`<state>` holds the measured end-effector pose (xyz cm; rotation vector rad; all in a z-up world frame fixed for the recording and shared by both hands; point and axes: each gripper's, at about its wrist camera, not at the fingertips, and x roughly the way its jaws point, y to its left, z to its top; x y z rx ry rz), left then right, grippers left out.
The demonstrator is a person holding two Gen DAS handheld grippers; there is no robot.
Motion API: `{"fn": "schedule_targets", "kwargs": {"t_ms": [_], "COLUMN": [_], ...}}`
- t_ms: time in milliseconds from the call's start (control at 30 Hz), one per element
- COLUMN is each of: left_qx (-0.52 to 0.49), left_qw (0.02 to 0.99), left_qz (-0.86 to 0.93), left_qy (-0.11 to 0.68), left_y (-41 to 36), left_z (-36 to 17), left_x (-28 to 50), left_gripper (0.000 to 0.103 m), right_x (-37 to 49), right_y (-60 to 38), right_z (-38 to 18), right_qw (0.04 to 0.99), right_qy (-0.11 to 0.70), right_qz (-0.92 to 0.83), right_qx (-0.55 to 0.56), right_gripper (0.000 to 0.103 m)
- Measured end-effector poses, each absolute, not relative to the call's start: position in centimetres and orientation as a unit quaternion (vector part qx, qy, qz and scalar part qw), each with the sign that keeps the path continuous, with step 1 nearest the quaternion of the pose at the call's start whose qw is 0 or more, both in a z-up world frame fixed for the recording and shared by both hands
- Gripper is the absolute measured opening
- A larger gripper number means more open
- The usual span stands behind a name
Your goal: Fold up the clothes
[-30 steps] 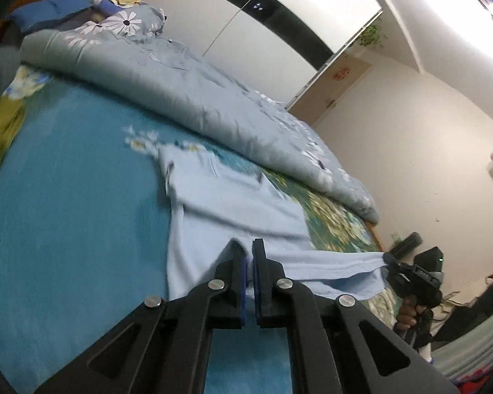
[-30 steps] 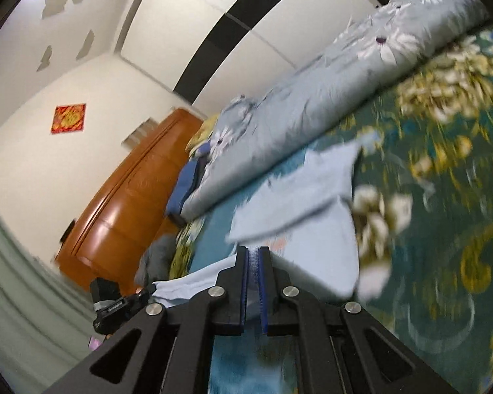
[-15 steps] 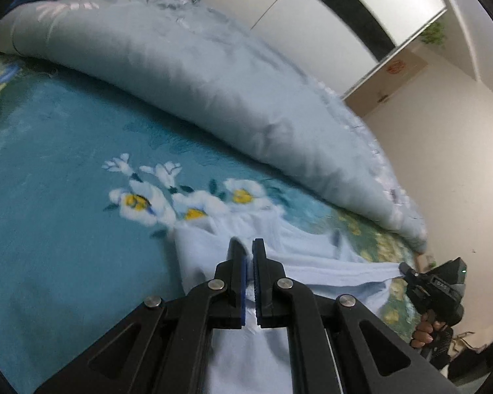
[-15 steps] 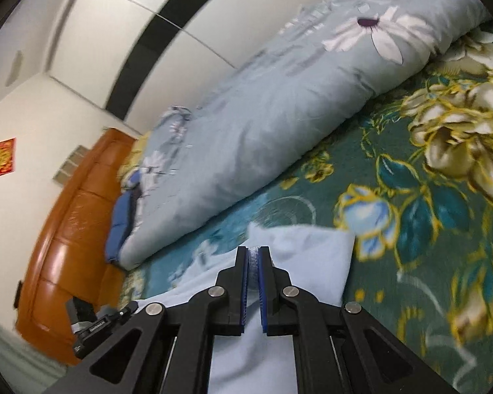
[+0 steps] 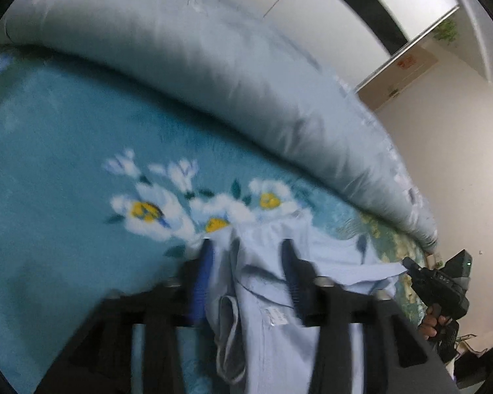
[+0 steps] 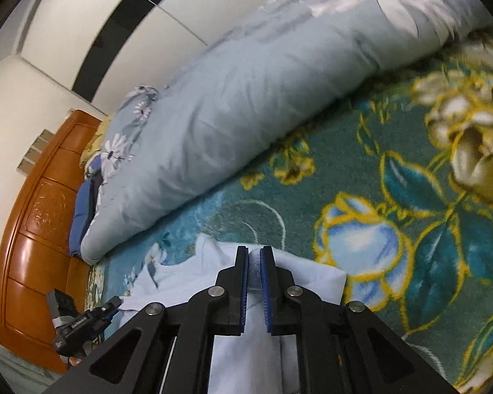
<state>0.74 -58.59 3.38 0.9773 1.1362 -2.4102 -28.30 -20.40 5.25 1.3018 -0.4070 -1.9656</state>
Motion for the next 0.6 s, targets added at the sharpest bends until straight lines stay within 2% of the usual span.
{"fn": "schedule_targets", "kwargs": {"t_ms": [67, 133, 367, 467, 600], "left_qx": [0.321, 0.326, 0.420, 0.431, 0.430], "left_qw": [0.153, 0.169, 0.187, 0.178, 0.170], "left_qz": [-0.849, -0.856, -0.865, -0.868, -0.871], "left_qy": [0.391, 0.363, 0.202, 0.172, 0.167], "left_y": [-59.0, -58.9, -56.5, -55.6, -55.5], "left_z": [4.5, 4.9, 3.2, 2.5, 1.9], "left_x": [2.2, 2.9, 1.6, 0.4, -0.9], "left_gripper": [0.054, 0.055, 0.055, 0.055, 0.055], "right_x": [-28.2, -28.3, -27.9, -28.0, -28.4], "right_y": [-19.8, -19.1, -18.8, -19.4, -21.4], "right_z": [6.5, 7.5, 5.5, 4.5, 3.9], "right_qw": [0.368, 0.365, 0.372, 0.387, 0.392], "right_qy": [-0.148, -0.134, -0.052, -0.050, -0.036], "right_qz": [-0.775, -0.786, -0.775, -0.765, -0.763], "right_qx": [0.492, 0.480, 0.507, 0.512, 0.513], "right_gripper": [0.015, 0.022, 0.023, 0.023, 0.031]}}
